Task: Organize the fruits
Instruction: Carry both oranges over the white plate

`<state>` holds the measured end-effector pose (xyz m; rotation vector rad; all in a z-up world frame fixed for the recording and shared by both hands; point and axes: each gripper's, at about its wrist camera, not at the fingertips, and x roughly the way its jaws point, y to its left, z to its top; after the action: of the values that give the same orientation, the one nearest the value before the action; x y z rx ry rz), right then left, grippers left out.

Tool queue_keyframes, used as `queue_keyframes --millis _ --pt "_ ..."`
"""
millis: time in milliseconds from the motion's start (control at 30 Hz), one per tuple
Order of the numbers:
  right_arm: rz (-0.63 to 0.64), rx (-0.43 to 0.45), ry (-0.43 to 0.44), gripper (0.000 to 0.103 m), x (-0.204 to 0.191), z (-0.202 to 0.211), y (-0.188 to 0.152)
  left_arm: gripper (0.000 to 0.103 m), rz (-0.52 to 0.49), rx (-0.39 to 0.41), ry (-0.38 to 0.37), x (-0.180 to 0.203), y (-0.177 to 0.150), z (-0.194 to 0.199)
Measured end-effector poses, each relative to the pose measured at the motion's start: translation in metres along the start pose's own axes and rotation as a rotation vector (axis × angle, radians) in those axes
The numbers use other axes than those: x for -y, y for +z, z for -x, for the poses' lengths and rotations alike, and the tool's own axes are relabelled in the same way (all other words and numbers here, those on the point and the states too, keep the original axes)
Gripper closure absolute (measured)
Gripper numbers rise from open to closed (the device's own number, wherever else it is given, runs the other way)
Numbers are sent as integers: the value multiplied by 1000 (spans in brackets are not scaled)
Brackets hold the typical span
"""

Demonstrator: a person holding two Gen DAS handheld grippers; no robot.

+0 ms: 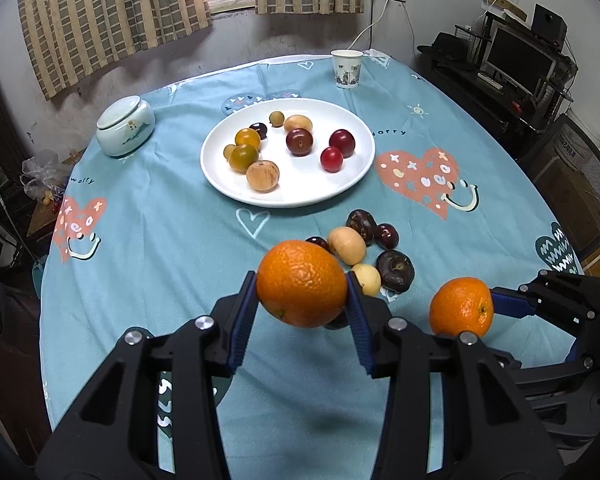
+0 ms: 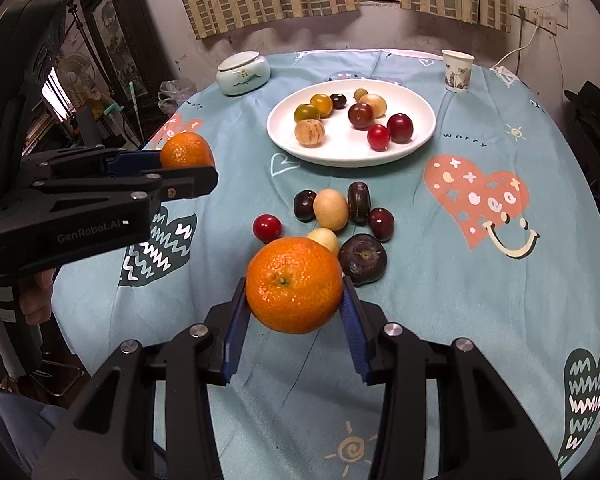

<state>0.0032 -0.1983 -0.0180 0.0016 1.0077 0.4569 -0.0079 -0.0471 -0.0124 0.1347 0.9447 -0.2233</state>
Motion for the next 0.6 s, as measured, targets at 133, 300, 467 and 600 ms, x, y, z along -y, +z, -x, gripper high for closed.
queue_keyframes --millis 133,300,467,600 --pt "-2 -2 3 59 0 -1 0 59 -4 -5 -1 0 0 0" --pt "-14 6 -7 59 4 0 1 59 14 3 -3 -8 0 0" --pt "-38 10 -22 59 14 0 2 59 100 16 -59 -42 -11 4" --pt "-49 0 -26 59 17 -5 2 59 168 22 -95 -68 -26 7"
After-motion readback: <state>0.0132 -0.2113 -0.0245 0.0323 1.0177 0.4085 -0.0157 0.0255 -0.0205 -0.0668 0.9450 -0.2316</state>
